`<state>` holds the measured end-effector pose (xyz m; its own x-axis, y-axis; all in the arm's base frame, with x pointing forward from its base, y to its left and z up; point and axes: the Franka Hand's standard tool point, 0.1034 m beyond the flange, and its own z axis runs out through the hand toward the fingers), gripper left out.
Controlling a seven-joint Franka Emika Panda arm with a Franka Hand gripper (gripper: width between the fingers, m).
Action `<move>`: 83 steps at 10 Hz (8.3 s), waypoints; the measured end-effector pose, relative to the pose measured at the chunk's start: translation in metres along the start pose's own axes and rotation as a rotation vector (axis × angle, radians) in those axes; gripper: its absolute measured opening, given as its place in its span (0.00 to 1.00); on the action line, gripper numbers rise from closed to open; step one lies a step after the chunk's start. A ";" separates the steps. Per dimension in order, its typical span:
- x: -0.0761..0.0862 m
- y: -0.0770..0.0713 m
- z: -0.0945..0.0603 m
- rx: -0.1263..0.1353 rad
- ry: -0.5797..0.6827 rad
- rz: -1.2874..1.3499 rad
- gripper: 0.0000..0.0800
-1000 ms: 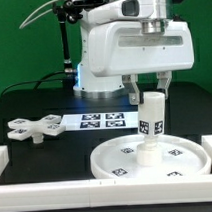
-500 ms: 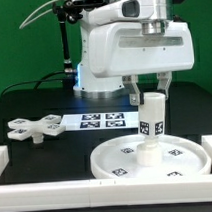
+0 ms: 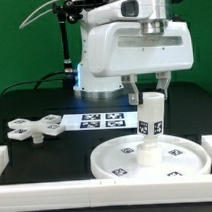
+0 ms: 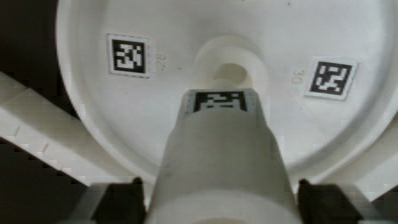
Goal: Assemble round table
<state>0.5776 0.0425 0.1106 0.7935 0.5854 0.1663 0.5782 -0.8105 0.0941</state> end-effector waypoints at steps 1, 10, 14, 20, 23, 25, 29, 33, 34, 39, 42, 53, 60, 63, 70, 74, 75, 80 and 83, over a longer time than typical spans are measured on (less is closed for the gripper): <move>0.000 0.000 0.000 0.000 -0.001 0.000 0.52; -0.012 -0.010 0.001 0.003 -0.003 -0.001 0.52; -0.008 -0.008 0.010 0.008 -0.006 -0.002 0.52; -0.005 -0.004 0.019 -0.007 0.025 -0.012 0.52; -0.005 -0.004 0.019 -0.008 0.027 -0.019 0.61; -0.004 -0.004 0.018 -0.009 0.028 -0.018 0.77; 0.002 0.002 0.003 -0.018 0.036 -0.017 0.81; 0.001 0.002 0.004 -0.017 0.034 -0.015 0.81; -0.002 -0.002 0.009 0.001 0.007 -0.005 0.81; 0.003 -0.009 0.017 0.075 -0.130 0.065 0.81; 0.003 -0.007 0.018 0.073 -0.125 0.052 0.81; -0.005 0.000 0.025 0.075 -0.118 0.016 0.51; -0.005 -0.001 0.025 0.085 -0.114 0.405 0.51; -0.008 -0.006 0.025 0.084 -0.129 0.784 0.51; -0.010 -0.006 0.026 0.091 -0.152 1.265 0.51; -0.007 -0.015 0.026 0.119 -0.195 1.723 0.51; -0.005 -0.017 0.026 0.125 -0.205 1.821 0.51; 0.000 -0.018 0.027 0.159 -0.232 2.206 0.53; 0.002 -0.024 0.026 0.144 -0.252 2.077 0.75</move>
Offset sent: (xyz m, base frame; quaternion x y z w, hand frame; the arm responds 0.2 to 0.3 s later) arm -0.0180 -0.0004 -0.0008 -0.0031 0.0117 0.0035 0.9999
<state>0.5705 0.0639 0.0829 0.1342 -0.9695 -0.2051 -0.9899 -0.1217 -0.0722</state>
